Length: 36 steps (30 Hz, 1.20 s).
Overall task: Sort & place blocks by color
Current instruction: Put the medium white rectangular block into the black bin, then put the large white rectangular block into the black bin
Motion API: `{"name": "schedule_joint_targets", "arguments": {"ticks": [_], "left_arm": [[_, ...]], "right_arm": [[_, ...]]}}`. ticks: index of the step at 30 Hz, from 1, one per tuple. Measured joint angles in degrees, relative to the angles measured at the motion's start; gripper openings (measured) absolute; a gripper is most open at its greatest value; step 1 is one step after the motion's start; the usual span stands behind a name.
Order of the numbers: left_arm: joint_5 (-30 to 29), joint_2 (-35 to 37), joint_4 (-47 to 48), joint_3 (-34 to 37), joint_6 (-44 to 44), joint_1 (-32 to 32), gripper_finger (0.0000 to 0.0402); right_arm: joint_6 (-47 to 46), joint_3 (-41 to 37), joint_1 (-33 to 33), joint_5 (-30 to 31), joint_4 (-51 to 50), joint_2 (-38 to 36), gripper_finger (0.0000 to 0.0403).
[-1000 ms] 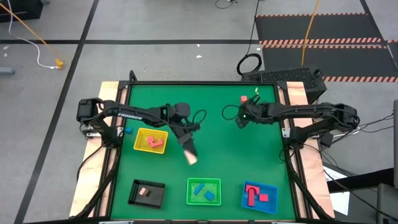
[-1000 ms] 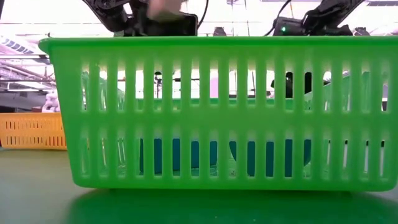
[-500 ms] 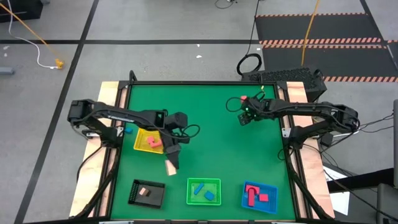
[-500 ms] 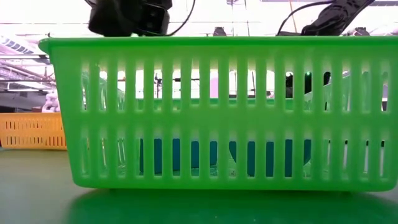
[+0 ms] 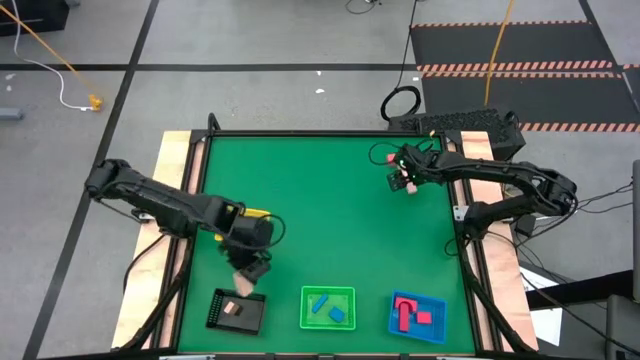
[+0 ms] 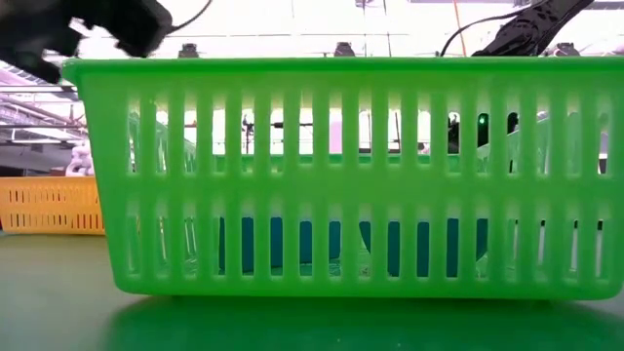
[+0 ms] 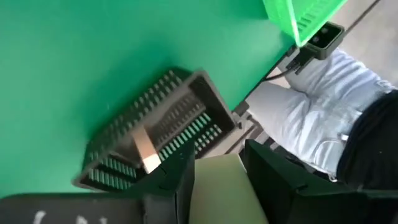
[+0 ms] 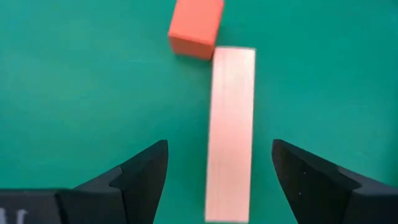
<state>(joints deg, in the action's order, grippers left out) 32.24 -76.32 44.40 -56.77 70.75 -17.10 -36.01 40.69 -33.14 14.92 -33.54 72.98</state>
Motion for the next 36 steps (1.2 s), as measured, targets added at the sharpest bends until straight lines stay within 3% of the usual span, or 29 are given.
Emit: {"name": "schedule_joint_targets", "arguments": {"ticks": [8,12,16,24,36], "left_arm": [[-12.18,-0.5,0.22,-0.11,12.26,-8.73,0.0125],[-16.35,-0.79,0.07,-0.09,17.26,-12.19,0.0145],[-17.33,-1.99,-0.67,-0.09,21.12,-15.46,0.0146],[-17.38,-6.16,-1.39,-0.07,22.81,-17.71,0.0088],[-17.41,-6.11,-1.45,-0.07,19.68,-17.53,0.0051]], "right_arm": [[1.35,-0.04,-2.81,-0.04,3.7,0.07,0.0279],[1.25,-1.81,-3.0,-0.07,6.85,0.05,0.0279],[-0.99,-5.33,-3.0,-0.22,10.3,0.05,0.0279],[-2.4,-11.92,-3.0,-0.45,14.89,0.0,0.0279],[-1.89,-13.29,-2.78,-1.07,17.66,-0.12,0.0279]]}}
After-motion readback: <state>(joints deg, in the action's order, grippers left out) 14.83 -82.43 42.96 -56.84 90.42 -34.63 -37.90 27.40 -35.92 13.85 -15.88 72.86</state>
